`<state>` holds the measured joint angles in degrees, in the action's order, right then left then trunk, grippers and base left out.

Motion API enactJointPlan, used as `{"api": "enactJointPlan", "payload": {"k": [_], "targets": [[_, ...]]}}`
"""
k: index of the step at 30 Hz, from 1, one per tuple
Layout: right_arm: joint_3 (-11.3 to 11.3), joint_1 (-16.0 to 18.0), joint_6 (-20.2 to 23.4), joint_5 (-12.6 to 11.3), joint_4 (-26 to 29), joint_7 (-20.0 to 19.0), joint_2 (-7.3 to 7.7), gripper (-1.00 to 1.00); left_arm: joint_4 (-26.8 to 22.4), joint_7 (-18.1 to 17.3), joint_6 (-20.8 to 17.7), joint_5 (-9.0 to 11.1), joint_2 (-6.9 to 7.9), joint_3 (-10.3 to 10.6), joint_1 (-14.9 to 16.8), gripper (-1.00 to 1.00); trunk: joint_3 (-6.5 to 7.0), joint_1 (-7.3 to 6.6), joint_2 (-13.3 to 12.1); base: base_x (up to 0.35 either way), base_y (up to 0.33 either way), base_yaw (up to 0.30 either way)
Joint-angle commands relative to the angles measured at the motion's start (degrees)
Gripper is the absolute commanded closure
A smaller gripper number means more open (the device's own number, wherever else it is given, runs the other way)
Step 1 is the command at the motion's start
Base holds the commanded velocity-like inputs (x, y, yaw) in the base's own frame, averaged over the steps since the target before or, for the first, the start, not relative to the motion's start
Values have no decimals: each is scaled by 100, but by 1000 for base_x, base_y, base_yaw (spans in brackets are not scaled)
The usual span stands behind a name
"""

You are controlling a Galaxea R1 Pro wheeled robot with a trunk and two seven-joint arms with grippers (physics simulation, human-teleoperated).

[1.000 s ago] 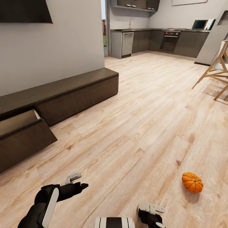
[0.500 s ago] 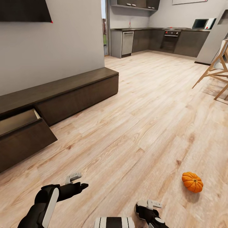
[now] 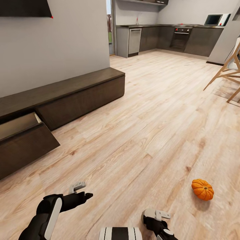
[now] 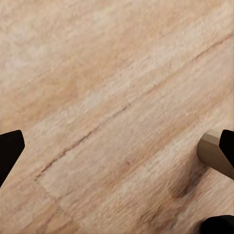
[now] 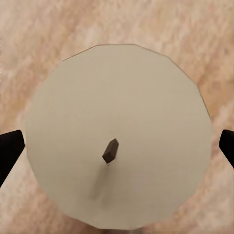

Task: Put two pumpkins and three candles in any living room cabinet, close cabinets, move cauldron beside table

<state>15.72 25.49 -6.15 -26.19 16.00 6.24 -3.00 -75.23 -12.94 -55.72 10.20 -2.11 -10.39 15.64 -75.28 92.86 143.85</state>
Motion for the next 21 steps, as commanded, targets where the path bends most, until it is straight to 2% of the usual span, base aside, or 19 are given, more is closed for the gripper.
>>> {"api": "enactJointPlan", "payload": {"k": [1,11,12,21], "targets": [[0,0,0,0,0,0,-3,-100,0,-1,0,0,0,-1,0,-100,0,0,0,0,0,0],[1,0,0,0,0,0,-7,-100,0,-5,0,0,0,1,0,-100,-44,5,3,0,0,0],[1,0,0,0,0,0,-7,100,0,-2,0,0,0,1,0,-100,-44,5,3,0,0,0],[1,0,0,0,0,0,10,100,0,0,0,0,0,5,0,-100,-44,5,3,0,0,0]]}}
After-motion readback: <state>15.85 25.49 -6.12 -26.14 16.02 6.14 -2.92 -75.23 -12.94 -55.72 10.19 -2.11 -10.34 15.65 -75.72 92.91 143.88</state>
